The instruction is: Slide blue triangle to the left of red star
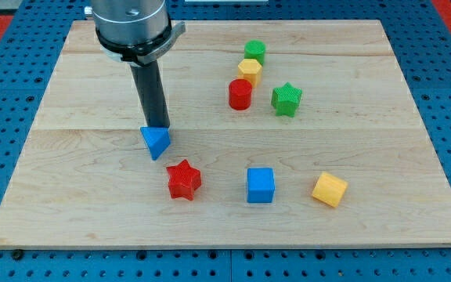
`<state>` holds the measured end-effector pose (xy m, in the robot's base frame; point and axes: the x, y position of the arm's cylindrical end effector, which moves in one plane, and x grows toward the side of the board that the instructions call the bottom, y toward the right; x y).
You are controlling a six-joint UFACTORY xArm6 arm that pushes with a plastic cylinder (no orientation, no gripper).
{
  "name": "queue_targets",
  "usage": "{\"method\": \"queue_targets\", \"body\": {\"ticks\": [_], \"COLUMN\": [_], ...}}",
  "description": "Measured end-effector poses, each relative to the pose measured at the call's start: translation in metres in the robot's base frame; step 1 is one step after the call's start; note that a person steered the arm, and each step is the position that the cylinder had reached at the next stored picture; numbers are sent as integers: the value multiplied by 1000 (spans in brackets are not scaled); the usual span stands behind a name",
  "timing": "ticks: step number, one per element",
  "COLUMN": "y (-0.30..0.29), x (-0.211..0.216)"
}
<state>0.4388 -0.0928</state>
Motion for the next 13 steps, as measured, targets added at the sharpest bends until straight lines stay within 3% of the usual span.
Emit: {"method": "queue_targets", "body": {"ticks": [2,3,4,5,6,8,9,13], "y": [20,-9,-19,-3,-3,-61,-67,-81], "x": [25,28,19,-18,13,46,21,43]}}
